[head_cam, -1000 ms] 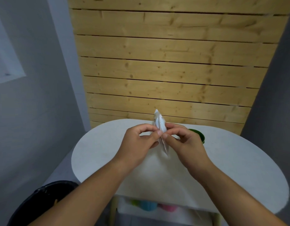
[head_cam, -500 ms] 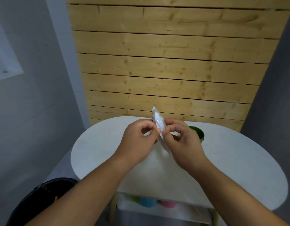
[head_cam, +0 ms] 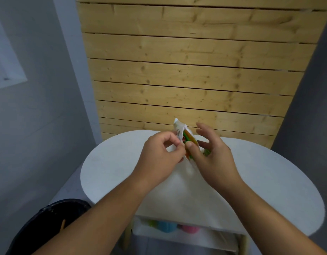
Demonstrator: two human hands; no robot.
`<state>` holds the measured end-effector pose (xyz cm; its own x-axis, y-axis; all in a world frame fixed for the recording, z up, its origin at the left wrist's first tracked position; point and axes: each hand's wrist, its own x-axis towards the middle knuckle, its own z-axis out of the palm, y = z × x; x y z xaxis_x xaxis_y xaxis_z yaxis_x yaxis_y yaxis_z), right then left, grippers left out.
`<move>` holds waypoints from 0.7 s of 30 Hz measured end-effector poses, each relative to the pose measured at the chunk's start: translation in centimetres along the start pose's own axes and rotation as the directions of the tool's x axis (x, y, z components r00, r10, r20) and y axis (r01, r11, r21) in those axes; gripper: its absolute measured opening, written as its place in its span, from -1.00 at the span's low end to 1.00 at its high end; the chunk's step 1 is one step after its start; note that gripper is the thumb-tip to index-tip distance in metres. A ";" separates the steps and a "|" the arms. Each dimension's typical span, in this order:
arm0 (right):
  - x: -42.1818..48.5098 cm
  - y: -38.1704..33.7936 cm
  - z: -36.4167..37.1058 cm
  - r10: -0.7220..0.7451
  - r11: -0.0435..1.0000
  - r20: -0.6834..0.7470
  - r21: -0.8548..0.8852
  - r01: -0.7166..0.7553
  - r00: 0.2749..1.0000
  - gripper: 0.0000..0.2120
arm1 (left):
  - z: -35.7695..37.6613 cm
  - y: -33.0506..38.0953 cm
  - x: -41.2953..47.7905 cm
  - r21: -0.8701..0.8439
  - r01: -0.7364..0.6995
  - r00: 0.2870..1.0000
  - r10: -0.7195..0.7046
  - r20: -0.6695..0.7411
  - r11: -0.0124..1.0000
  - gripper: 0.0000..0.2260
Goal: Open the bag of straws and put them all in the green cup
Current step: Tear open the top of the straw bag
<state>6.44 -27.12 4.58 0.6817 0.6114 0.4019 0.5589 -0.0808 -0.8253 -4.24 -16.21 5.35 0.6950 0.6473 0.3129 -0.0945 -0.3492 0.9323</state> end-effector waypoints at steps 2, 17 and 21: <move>0.3 0.0 -0.4 -0.011 0.999 0.013 -0.047 0.011 1.000 -0.63 | 0.1 -0.1 0.1 0.022 -0.010 1.000 0.010 0.000 1.000 -0.91; 0.8 -1.0 -1.1 0.442 0.359 0.285 0.813 -0.459 0.850 -0.72 | 1.7 -4.7 1.5 -0.766 0.576 0.779 -0.476 0.408 0.286 -0.26; 0.5 -1.2 -1.0 0.475 0.145 0.408 0.837 -0.527 0.780 -0.72 | 1.5 -4.1 2.4 -0.924 0.318 0.891 -0.400 0.215 0.212 -0.37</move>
<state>6.57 -27.54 6.19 0.6042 0.7597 -0.2404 -0.6733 0.3253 -0.6640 -1.06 -14.26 2.02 0.8102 0.5709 -0.1328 -0.4577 0.7577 0.4653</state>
